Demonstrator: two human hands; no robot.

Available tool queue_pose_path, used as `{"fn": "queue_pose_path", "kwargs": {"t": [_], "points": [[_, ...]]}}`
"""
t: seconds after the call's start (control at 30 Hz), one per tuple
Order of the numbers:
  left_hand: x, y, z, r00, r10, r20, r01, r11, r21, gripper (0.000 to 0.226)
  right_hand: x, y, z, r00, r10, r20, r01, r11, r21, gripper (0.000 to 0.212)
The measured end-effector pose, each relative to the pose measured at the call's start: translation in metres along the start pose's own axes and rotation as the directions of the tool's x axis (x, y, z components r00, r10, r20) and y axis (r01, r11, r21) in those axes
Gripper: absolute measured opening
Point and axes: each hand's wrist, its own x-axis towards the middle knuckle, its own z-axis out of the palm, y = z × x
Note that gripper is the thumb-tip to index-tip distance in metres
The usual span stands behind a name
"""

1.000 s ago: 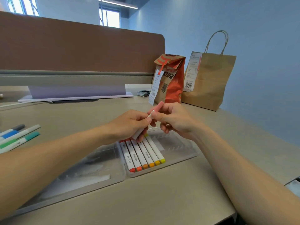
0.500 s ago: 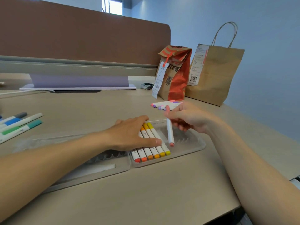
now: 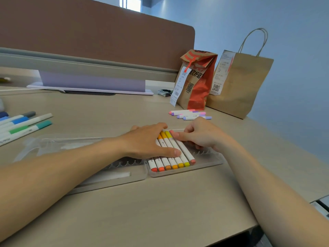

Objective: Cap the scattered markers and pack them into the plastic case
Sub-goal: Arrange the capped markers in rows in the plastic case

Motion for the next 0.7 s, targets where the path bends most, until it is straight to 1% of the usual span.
{"fn": "queue_pose_path", "kwargs": {"t": [0.03,0.1,0.17,0.23,0.37,0.53,0.7], "points": [[0.000,0.000,0.000,1.000,0.000,0.002,0.000,1.000,0.004,0.105,-0.002,0.002,-0.003,1.000,-0.007,-0.001,0.007,0.999,0.034,0.061],[0.000,0.000,0.000,1.000,-0.004,0.005,0.004,1.000,0.008,0.106,-0.005,0.005,-0.011,0.998,-0.026,0.058,0.021,0.996,0.082,0.050],[0.000,0.001,0.000,1.000,-0.012,0.006,0.012,1.000,0.010,0.107,-0.007,0.007,-0.014,0.989,-0.031,0.146,0.021,0.997,0.069,0.034],[0.000,0.001,0.000,1.000,-0.022,0.010,0.022,1.000,0.008,0.109,-0.006,0.006,-0.013,0.986,-0.023,0.166,0.014,0.998,0.054,0.027],[0.001,0.002,0.000,1.000,-0.024,0.014,0.024,1.000,0.013,0.109,-0.004,0.002,-0.013,0.986,-0.012,0.167,0.010,1.000,0.013,0.026],[0.000,0.002,0.000,1.000,-0.016,-0.002,0.016,1.000,0.007,0.107,-0.003,-0.002,-0.010,0.985,0.017,0.175,0.000,0.995,-0.100,0.028],[-0.003,0.004,-0.001,1.000,-0.005,-0.005,0.005,1.000,-0.006,0.101,-0.003,-0.001,-0.010,0.984,0.024,0.174,-0.007,0.995,-0.096,0.027]]}}
